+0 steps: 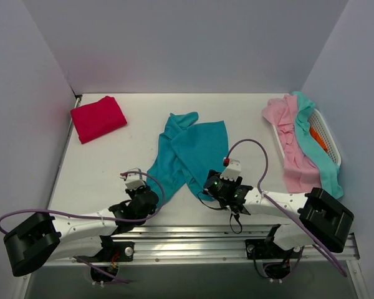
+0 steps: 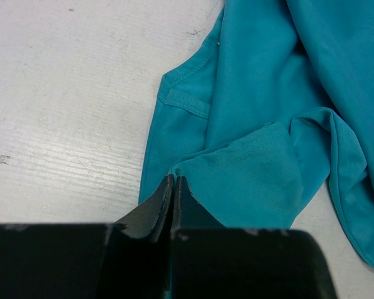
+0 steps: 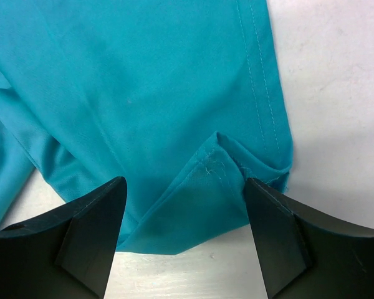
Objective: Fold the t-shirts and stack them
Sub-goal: Flatten out the tshirt
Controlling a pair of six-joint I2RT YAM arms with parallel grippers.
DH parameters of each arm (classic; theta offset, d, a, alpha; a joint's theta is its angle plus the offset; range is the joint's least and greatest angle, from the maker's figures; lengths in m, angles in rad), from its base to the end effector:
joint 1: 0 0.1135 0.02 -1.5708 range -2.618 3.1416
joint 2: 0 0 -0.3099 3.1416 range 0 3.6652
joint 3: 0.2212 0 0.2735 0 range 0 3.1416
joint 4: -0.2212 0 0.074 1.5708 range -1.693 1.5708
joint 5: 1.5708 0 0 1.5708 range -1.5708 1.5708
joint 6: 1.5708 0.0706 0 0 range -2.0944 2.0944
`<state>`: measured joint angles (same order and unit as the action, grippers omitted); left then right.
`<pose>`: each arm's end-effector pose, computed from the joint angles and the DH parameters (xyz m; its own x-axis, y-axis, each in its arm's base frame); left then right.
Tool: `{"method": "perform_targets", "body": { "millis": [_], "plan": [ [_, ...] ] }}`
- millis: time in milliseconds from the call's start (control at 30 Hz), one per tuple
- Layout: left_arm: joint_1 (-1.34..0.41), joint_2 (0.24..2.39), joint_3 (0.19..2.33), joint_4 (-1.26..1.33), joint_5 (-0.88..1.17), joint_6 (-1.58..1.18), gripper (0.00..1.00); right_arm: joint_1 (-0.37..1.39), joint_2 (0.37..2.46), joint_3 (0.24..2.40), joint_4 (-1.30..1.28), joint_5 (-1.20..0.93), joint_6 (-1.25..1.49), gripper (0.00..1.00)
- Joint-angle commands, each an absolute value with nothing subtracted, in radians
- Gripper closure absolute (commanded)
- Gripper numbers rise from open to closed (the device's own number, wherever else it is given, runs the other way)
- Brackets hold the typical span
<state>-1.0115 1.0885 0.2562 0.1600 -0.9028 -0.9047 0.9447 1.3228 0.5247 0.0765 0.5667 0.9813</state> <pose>0.1491 -0.1337 0.1578 -0.3608 -0.3415 -0.8679 -0.1367 0.9398 -0.3130 0.1909 0.1994 0.1765 -0.5871 0.3848 -0.7122 0.0730 0.9014 0.4269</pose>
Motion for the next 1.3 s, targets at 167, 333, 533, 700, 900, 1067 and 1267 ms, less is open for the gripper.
{"method": "perform_targets", "body": {
  "millis": [167, 333, 533, 700, 900, 1067, 1267],
  "plan": [
    [-1.006, 1.078, 0.268, 0.173, -0.899, -0.897, 0.98, 0.954, 1.341, 0.503, 0.086, 0.597, 1.008, 0.28],
    [-1.006, 1.075, 0.268, 0.167, -0.897, -0.897, 0.98, 0.954, 1.347, 0.503, 0.089, 0.595, 1.005, 0.36],
    [-1.006, 1.074, 0.265, 0.167, -0.899, -0.897, 0.98, 0.963, 1.348, 0.463, 0.13, 0.577, 1.011, 0.44],
    [-1.006, 1.072, 0.265, 0.169, -0.894, -0.899, 0.98, 0.977, 1.365, 0.405, 0.189, 0.56, 1.049, 0.58],
    [-1.006, 1.075, 0.265, 0.173, -0.896, -0.9, 0.98, 0.994, 1.384, 0.402, 0.183, 0.572, 1.077, 1.0],
    [-1.006, 1.086, 0.27, 0.172, -0.899, -0.899, 0.98, 1.017, 1.361, 0.429, 0.134, 0.598, 1.08, 1.0],
    [-1.032, 1.066, 0.343, -0.024, -0.946, -0.936, 0.98, 1.106, 1.257, 0.543, -0.102, 0.728, 1.13, 1.0]
  ]
}}
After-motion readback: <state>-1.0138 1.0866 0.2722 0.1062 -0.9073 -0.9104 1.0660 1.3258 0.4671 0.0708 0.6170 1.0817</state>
